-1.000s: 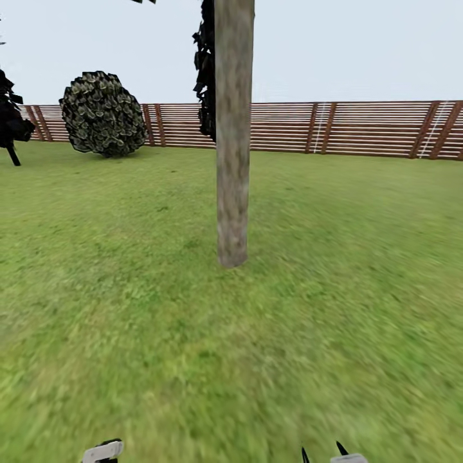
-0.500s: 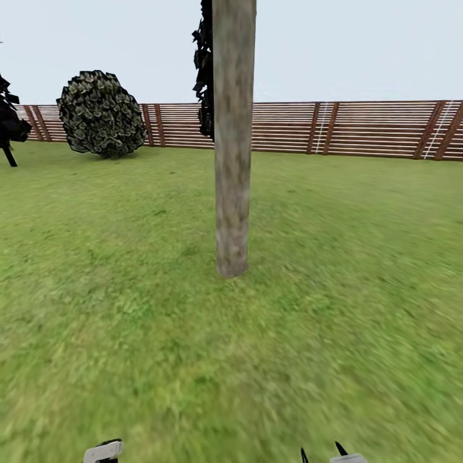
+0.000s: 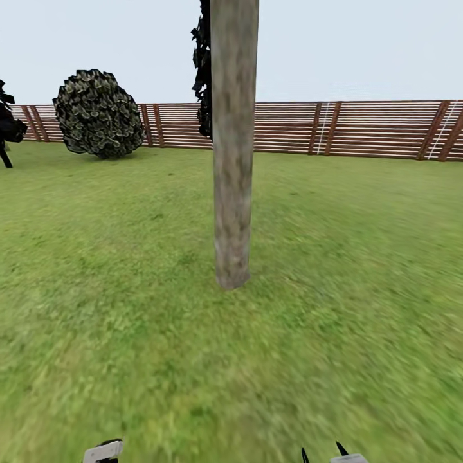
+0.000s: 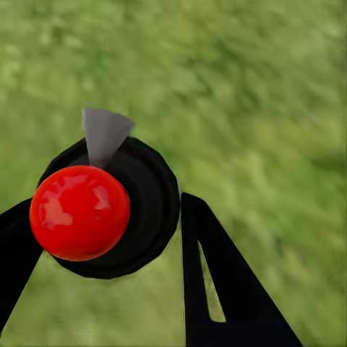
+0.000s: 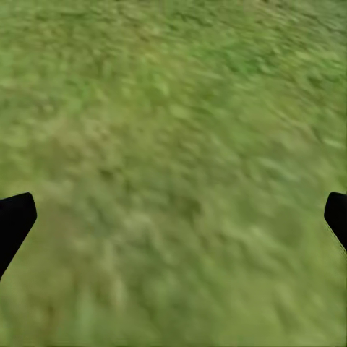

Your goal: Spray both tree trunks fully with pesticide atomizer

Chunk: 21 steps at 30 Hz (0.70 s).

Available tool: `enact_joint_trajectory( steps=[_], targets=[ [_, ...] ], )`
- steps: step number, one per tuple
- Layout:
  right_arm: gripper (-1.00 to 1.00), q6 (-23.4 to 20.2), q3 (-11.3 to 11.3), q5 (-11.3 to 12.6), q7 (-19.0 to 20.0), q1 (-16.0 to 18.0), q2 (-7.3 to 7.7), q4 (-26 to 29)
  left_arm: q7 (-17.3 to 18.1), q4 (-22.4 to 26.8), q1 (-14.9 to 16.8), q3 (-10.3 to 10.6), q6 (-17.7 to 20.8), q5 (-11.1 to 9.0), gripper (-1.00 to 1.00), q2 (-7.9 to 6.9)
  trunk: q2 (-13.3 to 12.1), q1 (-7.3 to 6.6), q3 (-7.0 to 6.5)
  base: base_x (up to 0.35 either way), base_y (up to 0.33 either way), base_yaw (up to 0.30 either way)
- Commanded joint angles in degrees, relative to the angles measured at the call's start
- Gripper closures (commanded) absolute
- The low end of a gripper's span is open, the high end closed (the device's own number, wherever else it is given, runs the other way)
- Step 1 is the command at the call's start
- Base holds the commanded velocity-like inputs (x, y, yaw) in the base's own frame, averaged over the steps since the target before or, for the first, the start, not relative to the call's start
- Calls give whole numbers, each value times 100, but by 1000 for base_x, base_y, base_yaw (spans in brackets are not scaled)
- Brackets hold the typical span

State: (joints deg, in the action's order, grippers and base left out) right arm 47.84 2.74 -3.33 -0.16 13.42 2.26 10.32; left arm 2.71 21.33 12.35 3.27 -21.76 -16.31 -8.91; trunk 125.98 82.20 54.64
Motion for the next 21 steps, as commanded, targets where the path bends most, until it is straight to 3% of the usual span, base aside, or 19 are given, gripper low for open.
enact_joint_trajectory(
  steps=[1, 8, 21],
  targets=[
    [-100, 15, 25, 7, -2, 3, 3, -3, 19, -6, 4, 33, -22, -56, 100, -5, 2, 3, 5, 340, 0, 0],
    [-100, 15, 29, 8, -2, 3, 3, -3, 19, -4, 4, 26, -22, -77, 100, -12, 2, 3, 5, 339, -15, 0],
    [-100, 16, 17, 16, -11, 3, 45, 4, 19, 3, 4, 24, -22, -78, 100, -22, 2, 3, 5, 296, -141, 0]
  ],
)
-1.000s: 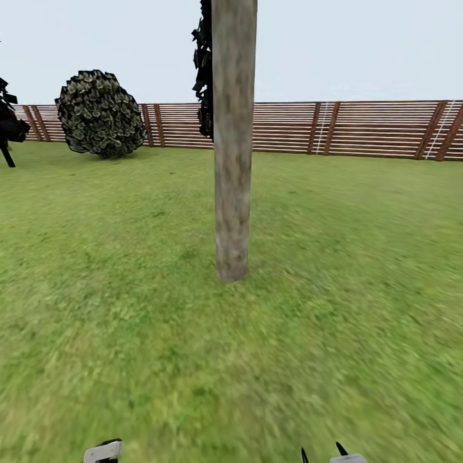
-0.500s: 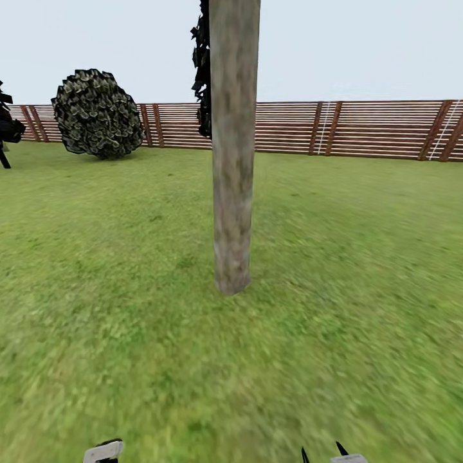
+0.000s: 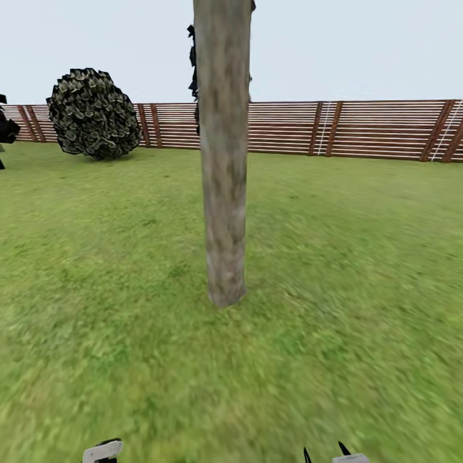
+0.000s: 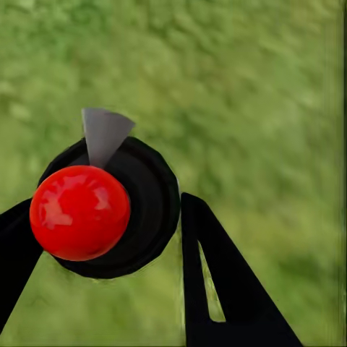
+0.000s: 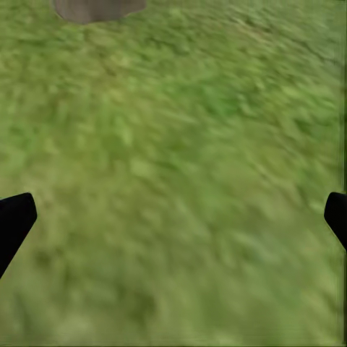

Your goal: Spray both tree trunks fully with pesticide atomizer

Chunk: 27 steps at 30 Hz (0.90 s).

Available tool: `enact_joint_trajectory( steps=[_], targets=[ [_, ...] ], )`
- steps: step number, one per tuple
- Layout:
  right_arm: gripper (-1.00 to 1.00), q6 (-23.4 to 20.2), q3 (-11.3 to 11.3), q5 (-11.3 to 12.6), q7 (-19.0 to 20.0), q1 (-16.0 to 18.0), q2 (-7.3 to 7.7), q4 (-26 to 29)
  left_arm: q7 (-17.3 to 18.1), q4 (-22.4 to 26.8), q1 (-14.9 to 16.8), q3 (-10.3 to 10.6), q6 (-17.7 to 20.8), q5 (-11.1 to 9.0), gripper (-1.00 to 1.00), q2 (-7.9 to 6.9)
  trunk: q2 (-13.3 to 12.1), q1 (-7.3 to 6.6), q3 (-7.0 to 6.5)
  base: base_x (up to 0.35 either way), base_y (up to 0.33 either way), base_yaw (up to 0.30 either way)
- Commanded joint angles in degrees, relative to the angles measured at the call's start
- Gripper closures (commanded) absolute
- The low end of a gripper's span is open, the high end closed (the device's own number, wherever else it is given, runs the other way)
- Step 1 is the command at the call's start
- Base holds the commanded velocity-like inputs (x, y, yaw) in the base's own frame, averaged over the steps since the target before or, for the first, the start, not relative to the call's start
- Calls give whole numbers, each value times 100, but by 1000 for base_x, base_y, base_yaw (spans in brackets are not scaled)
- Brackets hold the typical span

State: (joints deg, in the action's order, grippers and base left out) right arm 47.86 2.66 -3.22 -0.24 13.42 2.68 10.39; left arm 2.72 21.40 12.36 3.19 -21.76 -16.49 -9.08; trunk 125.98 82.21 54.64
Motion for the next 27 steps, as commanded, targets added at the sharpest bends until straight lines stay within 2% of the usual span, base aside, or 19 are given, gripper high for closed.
enact_joint_trajectory(
  steps=[1, 9, 12, 14, 15, 17, 18, 19, 20, 22, 23, 24, 27],
  targets=[
    [-100, 13, 24, 5, -2, 3, 3, -3, 18, -4, 4, 33, -22, -55, 100, -7, 2, 2, 5, 282, -164, 0],
    [-100, 13, 33, -7, 23, 3, 11, 12, 111, 7, 5, 48, -29, 7, 100, -86, 2, 2, 5, 281, -166, 0],
    [-100, 2, 51, -23, 42, 3, 27, 211, 300, 74, 32, 94, -27, 78, 100, -192, 2, 2, 5, 279, -167, 0],
    [-100, -5, 64, -40, 55, 3, 33, 429, 570, 100, 55, 130, -24, 219, 100, -311, 2, 2, 5, 254, -160, 0],
    [-100, -12, 68, -75, 60, 1, 35, 575, 796, 110, 62, 150, -19, 361, 100, -390, 2, 2, 5, 168, -107, 0],
    [-100, -69, 73, -303, 65, -1, 42, 871, 1246, 130, 78, 160, -4, 667, 100, -536, 2, 2, 5, 88, -56, 0],
    [-100, -473, 75, -909, 72, 32, 46, 1177, 1609, 230, 171, 178, 27, 988, 100, -628, 2, 2, 5, 28, -18, 0],
    [-100, -989, 76, -1500, 117, 103, 47, 1387, 1779, 299, 299, 190, 55, 1323, 100, -664, 2, 2, 5, 14, -9, 0],
    [-100, -2121, 76, -2664, 821, 389, 24, 1839, 2305, 358, 761, 193, 274, 2474, 100, -687, 2, 2, 5, 4, -2, 0],
    [-100, -2628, 76, -3103, 1795, 606, 2, 2153, 2856, 364, 1081, 184, 615, 3274, 100, -664, 2, 2, 5, 2, -1, 0],
    [-100, -2886, 76, -3296, 2845, 823, -7, 2409, 3448, 374, 1317, 178, 916, 3844, 100, -653, 2, 2, 5, 0, 0, 0],
    [-100, -3020, 76, -3395, 3888, 1121, -11, 2622, 4181, 387, 1566, 182, 1070, 4191, 100, -656, 2, 2, 5, 0, 0, 0],
    [-100, -3067, 76, -3412, 4414, 1375, -13, 2717, 4753, 396, 1747, 188, 1121, 4312, 100, -667, 2, 2, 5, 0, 0, 0]
  ],
)
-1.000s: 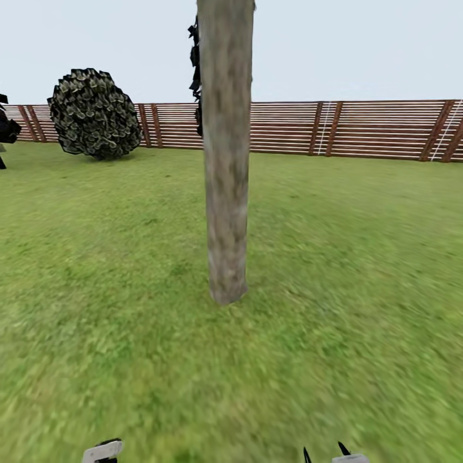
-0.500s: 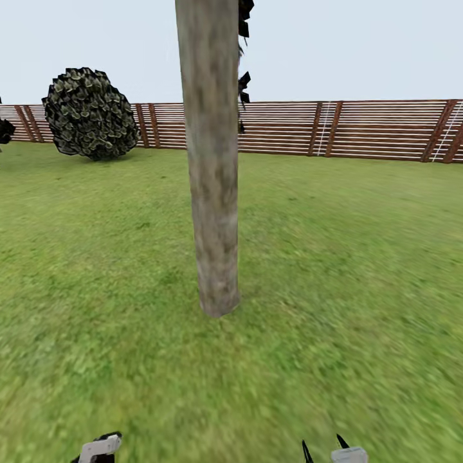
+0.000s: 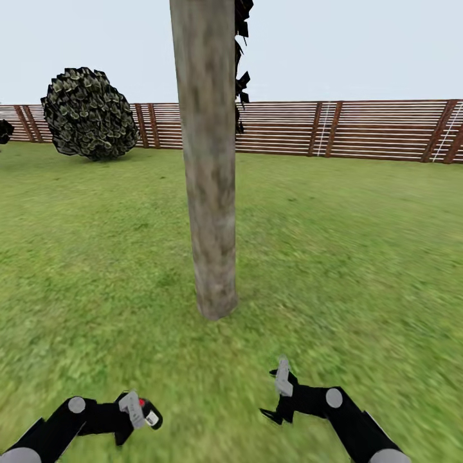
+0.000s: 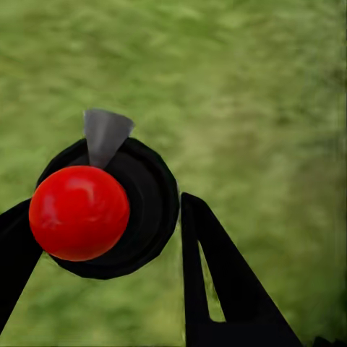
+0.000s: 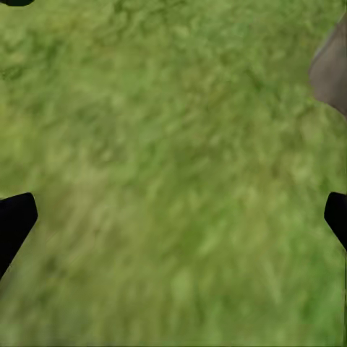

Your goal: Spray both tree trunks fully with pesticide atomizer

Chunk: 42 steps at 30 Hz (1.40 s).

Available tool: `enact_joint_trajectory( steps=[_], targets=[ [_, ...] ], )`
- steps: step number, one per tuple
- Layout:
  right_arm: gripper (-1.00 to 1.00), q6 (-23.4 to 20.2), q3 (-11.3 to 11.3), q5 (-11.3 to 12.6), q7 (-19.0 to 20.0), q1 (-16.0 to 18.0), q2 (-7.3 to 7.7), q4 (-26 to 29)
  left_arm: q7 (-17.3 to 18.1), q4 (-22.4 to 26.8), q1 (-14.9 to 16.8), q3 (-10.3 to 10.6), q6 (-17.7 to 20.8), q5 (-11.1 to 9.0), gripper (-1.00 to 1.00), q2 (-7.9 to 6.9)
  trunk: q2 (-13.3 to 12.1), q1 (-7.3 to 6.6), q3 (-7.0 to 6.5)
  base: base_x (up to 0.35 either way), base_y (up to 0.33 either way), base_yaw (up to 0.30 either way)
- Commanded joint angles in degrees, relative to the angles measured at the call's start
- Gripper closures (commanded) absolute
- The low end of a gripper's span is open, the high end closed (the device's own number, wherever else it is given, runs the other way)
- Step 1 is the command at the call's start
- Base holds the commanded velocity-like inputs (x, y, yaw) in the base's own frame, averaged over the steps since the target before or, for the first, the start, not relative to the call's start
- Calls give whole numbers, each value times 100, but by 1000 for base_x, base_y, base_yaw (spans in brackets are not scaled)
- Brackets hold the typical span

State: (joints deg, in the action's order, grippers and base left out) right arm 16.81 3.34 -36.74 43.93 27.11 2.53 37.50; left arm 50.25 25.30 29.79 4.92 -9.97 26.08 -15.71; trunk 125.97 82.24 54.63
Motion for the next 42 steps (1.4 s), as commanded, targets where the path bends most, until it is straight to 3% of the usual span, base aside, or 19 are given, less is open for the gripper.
enact_joint_trajectory(
  steps=[1, 5, 8, 13, 14, 19, 23, 30, 34, 35, 42],
  targets=[
    [-100, 27, 9, -60, 180, 109, -3, 26, 235, 23, 88, 21, -43, 90, 100, -1, 2, -1, 6, 0, 0, 0],
    [-100, 17, 9, -61, 583, 214, -26, 48, 488, 131, 197, 30, -19, 125, 100, 25, 2, -1, 6, 0, 0, 0],
    [-100, 16, 9, -55, 677, 233, -31, 66, 526, 203, 213, 34, -8, 246, 100, 49, 2, -1, 6, 0, 0, 0],
    [-100, 15, 13, -54, 772, 257, -73, 123, 638, 353, 219, 28, 23, 706, 100, 192, 2, -1, 6, 0, 0, 0],
    [100, 15, 16, -69, 884, 258, -150, 134, 662, 364, 220, 28, 24, 773, 100, 288, 2, -1, 6, 0, 0, 0],
    [100, 15, 18, -99, 1028, 260, -391, 137, 678, 373, 220, 113, 22, 806, 100, 465, 2, -1, 6, 0, 0, 0],
    [100, 15, 30, -114, 1058, 260, -548, 127, 674, 382, 225, 462, 40, 900, 100, 642, 2, -1, 6, 0, 0, 0],
    [100, 15, 35, -130, 1071, 260, -850, 132, 668, 387, 229, 570, 36, 1014, 100, 932, 2, -1, 6, 0, 0, 0],
    [100, 15, 38, -131, 1069, 260, -914, 134, 663, 387, 310, 575, 43, 1231, 100, 1123, 2, -1, 6, 0, 0, 0],
    [100, 15, 39, -132, 1073, 260, -940, 135, 640, 388, 354, 575, 52, 1361, 100, 1250, 2, -1, 6, 0, 0, 0],
    [100, 15, 42, -132, 1071, 260, -948, 135, 616, 466, 413, 574, 136, 1491, 100, 1420, 2, -1, 6, 0, 0, 0]
  ],
)
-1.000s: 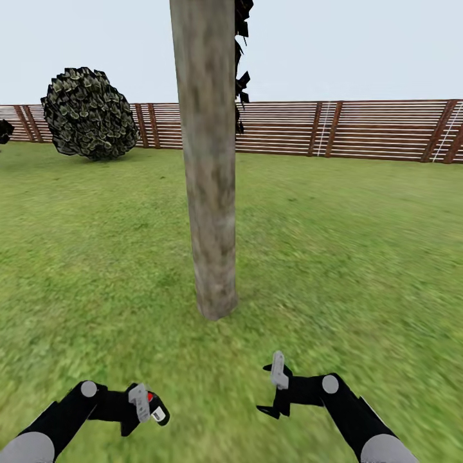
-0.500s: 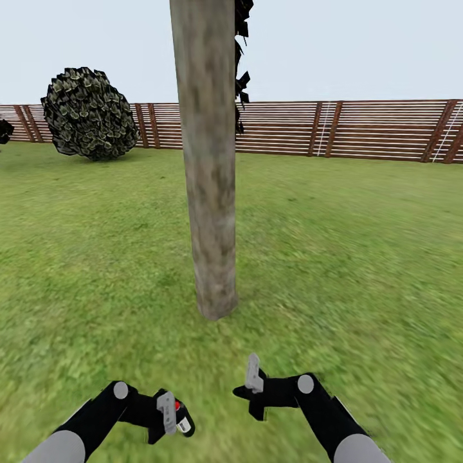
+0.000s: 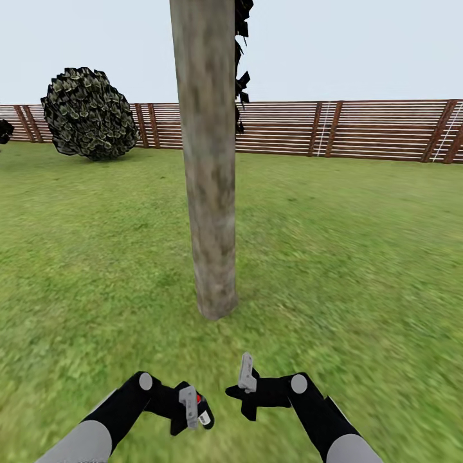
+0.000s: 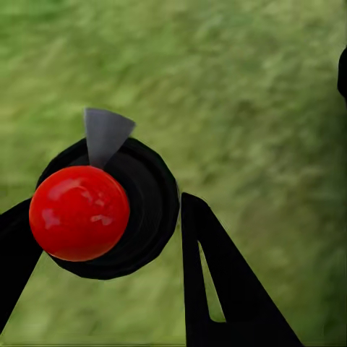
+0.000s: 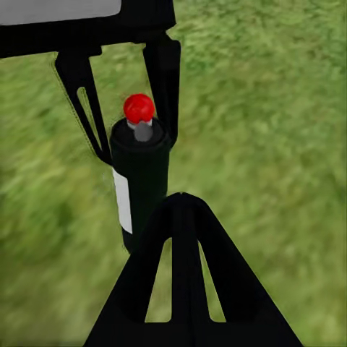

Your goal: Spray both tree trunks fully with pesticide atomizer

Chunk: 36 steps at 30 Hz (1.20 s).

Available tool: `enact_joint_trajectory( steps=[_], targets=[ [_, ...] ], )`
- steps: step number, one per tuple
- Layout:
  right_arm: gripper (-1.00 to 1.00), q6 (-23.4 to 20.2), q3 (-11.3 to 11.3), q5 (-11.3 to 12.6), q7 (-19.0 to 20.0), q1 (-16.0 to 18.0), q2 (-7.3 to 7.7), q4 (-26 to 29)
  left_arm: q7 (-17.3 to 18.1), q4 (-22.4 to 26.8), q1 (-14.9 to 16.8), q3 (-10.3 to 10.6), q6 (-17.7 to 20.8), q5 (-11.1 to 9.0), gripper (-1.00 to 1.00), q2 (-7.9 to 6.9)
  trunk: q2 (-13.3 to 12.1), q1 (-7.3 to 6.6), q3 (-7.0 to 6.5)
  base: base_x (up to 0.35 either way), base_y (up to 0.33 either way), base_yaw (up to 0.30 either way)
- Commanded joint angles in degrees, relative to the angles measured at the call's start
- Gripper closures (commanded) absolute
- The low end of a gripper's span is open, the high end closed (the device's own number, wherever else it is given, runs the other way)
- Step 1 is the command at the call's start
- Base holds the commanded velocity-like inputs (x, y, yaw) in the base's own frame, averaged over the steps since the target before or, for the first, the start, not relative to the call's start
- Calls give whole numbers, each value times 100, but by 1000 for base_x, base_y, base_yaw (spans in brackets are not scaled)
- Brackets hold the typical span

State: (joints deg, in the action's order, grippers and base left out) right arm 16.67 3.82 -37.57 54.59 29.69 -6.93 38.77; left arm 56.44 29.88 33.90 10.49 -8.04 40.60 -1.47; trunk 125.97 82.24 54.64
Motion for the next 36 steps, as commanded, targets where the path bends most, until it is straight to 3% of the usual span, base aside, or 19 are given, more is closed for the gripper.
enact_joint_trajectory(
  steps=[1, 10, 13, 15, 22, 36],
  targets=[
    [100, 29, -6, -48, 5, 2, -5, 7, -6, 40, 7, 16, -3, 93, 100, 6, 2, -1, 5, 0, 0, 0],
    [100, 29, -4, -48, 4, 2, -10, 11, -10, 189, 12, 18, 82, 333, 100, 117, 2, -1, 5, 0, 0, 0],
    [100, 29, -6, -48, 3, 2, -8, 15, -13, 209, 12, 15, 145, 517, 100, 185, 2, -1, 5, 0, 0, 0],
    [100, 29, -6, -48, 3, 2, -7, 16, -53, 282, 12, 22, 455, 787, 100, 304, 2, -1, 5, 0, 0, 0],
    [100, 29, -5, -48, 1, 2, -9, 16, -54, 296, 12, 23, 461, 924, 100, 398, 2, -1, 5, 0, 0, 0],
    [100, 29, -5, -48, -1, 2, -8, 16, -54, 307, 36, 23, 461, 940, 100, 502, 2, -1, 5, 0, 0, 0]
  ],
)
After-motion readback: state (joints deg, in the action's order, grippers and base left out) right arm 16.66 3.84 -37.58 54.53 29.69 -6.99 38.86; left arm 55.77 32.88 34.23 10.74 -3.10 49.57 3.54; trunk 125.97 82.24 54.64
